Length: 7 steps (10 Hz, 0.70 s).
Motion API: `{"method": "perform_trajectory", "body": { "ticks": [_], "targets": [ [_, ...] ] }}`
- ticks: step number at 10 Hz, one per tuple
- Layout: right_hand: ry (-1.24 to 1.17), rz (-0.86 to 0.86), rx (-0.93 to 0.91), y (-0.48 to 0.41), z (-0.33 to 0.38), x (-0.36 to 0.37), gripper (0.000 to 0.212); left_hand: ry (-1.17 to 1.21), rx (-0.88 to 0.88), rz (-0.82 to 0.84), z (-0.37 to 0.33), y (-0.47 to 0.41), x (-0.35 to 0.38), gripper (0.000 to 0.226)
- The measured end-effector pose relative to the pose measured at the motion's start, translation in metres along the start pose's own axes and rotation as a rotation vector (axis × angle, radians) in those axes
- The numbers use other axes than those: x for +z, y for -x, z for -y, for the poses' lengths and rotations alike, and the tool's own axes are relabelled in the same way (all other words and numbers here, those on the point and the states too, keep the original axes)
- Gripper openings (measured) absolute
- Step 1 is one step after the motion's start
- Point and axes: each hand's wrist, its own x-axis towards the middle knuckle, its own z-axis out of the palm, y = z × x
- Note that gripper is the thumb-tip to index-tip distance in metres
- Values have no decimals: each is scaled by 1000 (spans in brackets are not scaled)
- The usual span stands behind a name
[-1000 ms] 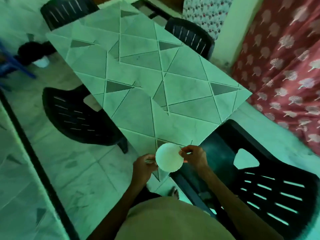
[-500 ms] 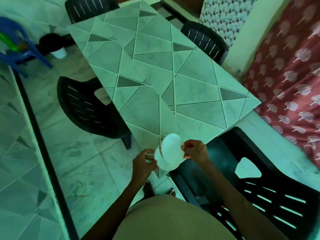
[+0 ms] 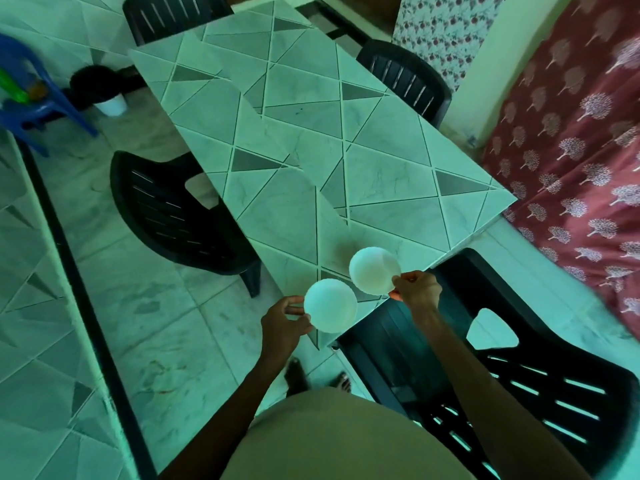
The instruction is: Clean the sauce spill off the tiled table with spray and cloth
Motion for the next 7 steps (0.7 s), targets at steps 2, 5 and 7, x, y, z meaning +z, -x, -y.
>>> {"method": "perform_trajectory", "body": {
  "ticks": [2,5,7],
  "targets": [
    [-12,-3,31,3,2,5,12,30,-2,-15,-3,-1,4,32],
    [179,-23,-29,12,1,-2,30,-55,-9,-26,-5,-2,4,29],
    [171,66,-524,53,12,-6,15,-181,153,-42,-25,2,-9,26]
  ]
}}
